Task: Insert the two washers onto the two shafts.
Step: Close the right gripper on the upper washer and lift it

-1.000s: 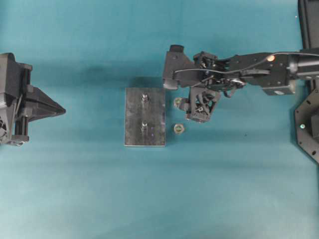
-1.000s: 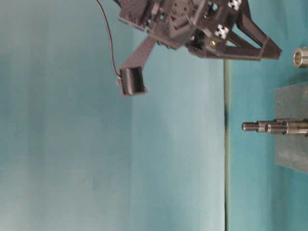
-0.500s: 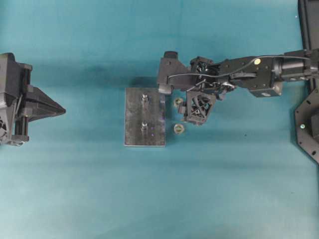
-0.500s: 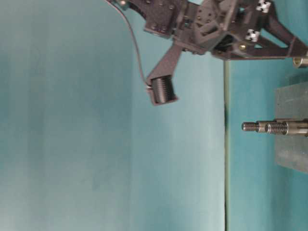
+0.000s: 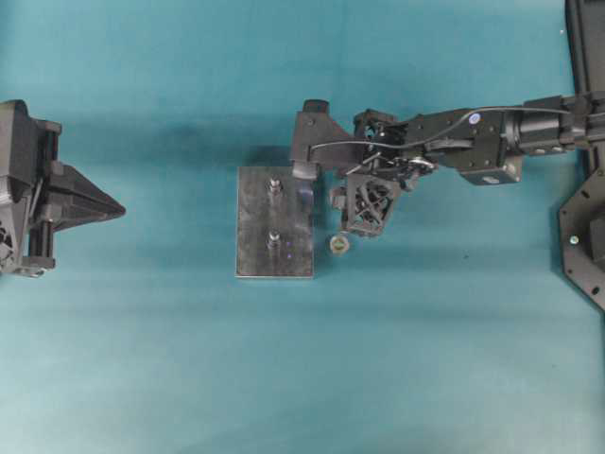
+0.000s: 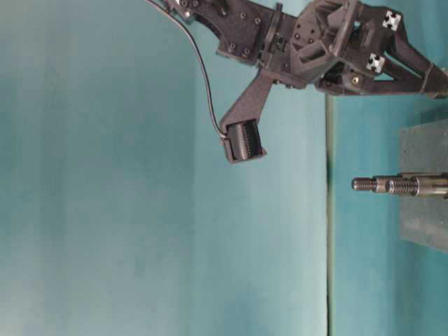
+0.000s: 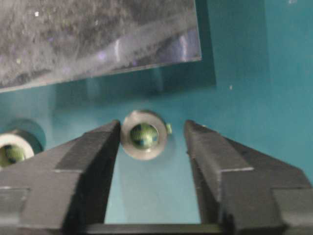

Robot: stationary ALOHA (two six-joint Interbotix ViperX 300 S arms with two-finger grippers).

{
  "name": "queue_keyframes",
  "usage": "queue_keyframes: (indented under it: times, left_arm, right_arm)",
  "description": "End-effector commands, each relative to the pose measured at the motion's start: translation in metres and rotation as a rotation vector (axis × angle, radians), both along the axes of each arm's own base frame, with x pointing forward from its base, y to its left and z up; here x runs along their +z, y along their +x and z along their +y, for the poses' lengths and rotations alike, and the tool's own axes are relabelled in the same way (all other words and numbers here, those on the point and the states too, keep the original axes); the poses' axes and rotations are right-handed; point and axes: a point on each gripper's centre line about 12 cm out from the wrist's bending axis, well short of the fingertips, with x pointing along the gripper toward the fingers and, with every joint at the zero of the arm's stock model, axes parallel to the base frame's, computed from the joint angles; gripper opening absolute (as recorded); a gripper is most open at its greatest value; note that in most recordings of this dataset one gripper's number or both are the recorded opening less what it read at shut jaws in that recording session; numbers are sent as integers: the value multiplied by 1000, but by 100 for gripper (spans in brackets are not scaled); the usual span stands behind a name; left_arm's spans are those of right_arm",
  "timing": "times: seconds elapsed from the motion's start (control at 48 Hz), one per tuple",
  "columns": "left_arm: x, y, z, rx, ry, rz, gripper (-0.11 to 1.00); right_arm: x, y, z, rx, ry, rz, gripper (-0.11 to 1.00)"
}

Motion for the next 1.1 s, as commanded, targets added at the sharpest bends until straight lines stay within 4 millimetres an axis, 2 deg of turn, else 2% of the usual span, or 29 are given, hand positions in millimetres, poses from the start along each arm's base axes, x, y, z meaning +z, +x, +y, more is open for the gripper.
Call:
queue_keyframes:
  times: [0.0,0.292,0.562,0.687,1.083]
  left_arm:
    - [8,3,0,-2,4,-29,0]
    - [7,3,0,0,4,-26,0]
    - [6,2,0,0,4,-25,0]
    - [7,2,0,0,4,-26,0]
    - [7,2,0,0,4,-26,0]
  right_arm:
    - [10,7,0,16,-10,-28,50]
    - [7,4,5,26,0,19,34]
    - [16,10,4,25,-5,-9,34]
    - [30,19,2,25,-11,-42,34]
    - [94,51,3,77,-35,-76,34]
